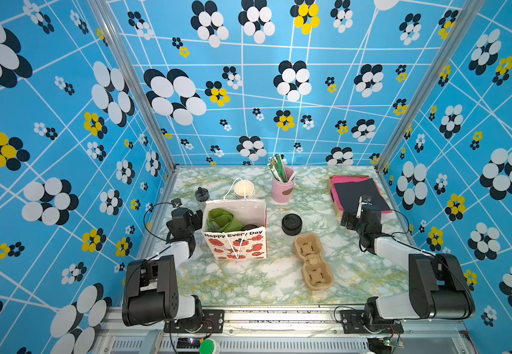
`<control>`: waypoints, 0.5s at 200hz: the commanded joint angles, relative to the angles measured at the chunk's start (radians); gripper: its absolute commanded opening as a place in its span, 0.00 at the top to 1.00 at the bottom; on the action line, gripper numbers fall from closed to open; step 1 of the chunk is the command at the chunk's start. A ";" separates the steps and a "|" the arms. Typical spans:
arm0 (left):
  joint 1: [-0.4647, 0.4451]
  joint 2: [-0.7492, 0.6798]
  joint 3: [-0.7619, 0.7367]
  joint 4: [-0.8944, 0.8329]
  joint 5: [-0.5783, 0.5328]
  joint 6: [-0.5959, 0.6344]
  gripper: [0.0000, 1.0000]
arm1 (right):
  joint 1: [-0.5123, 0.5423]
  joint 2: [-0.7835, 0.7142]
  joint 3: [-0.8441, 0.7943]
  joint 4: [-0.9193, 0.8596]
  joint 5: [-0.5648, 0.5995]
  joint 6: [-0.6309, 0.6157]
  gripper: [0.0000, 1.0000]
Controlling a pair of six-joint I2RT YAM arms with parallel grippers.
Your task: Pack the takeout coffee
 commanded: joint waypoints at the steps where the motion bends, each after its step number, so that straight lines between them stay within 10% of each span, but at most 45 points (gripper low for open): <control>1: -0.019 0.005 -0.010 0.080 -0.050 0.055 0.01 | -0.003 0.005 -0.019 0.148 -0.058 -0.056 0.01; 45: -0.039 -0.041 -0.072 0.157 -0.010 0.092 0.01 | -0.003 0.124 -0.189 0.611 -0.086 -0.071 0.01; 100: -0.061 -0.086 -0.140 0.246 0.027 0.131 0.01 | -0.004 0.098 -0.161 0.510 -0.108 -0.076 0.01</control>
